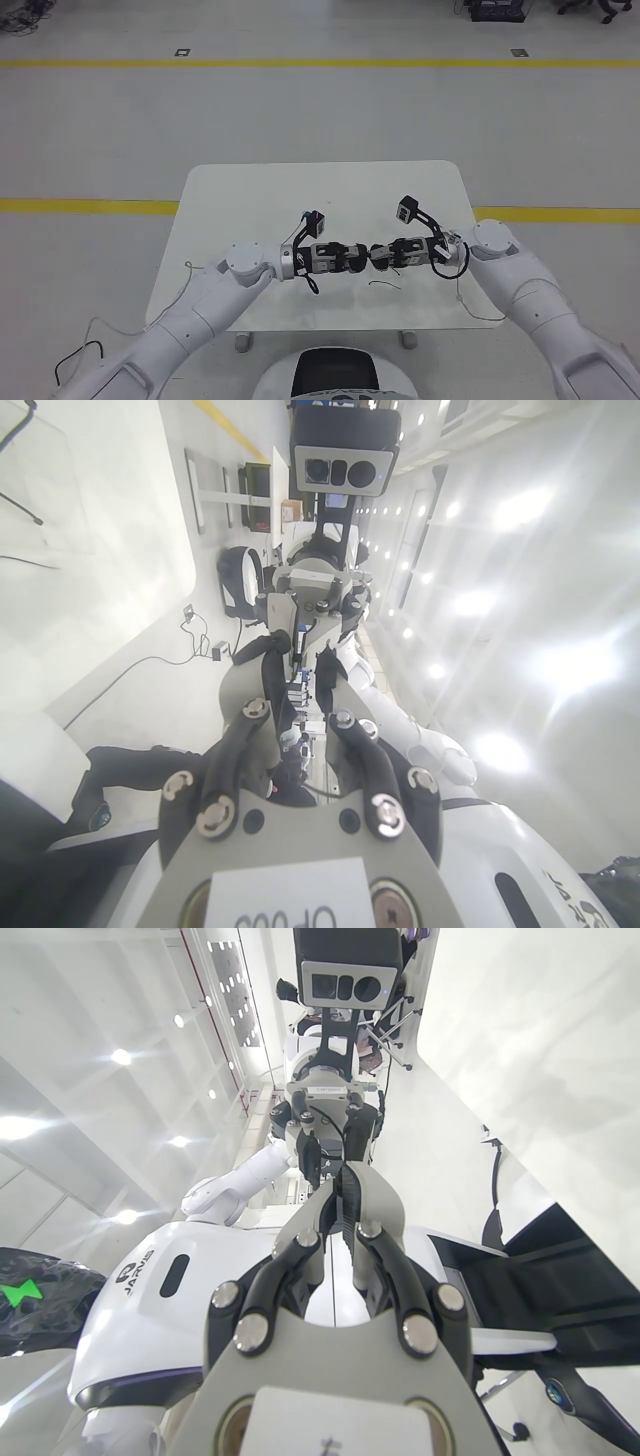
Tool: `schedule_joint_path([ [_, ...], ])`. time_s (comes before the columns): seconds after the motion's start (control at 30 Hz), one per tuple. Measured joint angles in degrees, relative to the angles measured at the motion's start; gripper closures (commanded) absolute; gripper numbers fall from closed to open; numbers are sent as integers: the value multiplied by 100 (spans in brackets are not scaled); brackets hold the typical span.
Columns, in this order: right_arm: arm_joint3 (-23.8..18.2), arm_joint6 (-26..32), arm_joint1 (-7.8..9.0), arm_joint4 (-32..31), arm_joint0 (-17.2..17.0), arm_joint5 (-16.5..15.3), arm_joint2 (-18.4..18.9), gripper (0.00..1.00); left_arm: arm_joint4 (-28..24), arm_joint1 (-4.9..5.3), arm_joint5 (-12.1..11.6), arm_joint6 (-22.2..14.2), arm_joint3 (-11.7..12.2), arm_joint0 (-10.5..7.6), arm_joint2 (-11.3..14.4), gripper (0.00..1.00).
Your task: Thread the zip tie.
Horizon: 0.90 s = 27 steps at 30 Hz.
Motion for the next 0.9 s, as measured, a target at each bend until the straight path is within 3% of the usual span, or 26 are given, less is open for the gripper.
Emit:
schedule_joint_path([
  [0.27,37,0,33,41,38,-9,-67,100,5,-3,13,8,-4,8,-22,96],
  [0.9,117,0,41,154,95,-92,-196,100,47,-24,24,-24,19,13,-15,90],
])
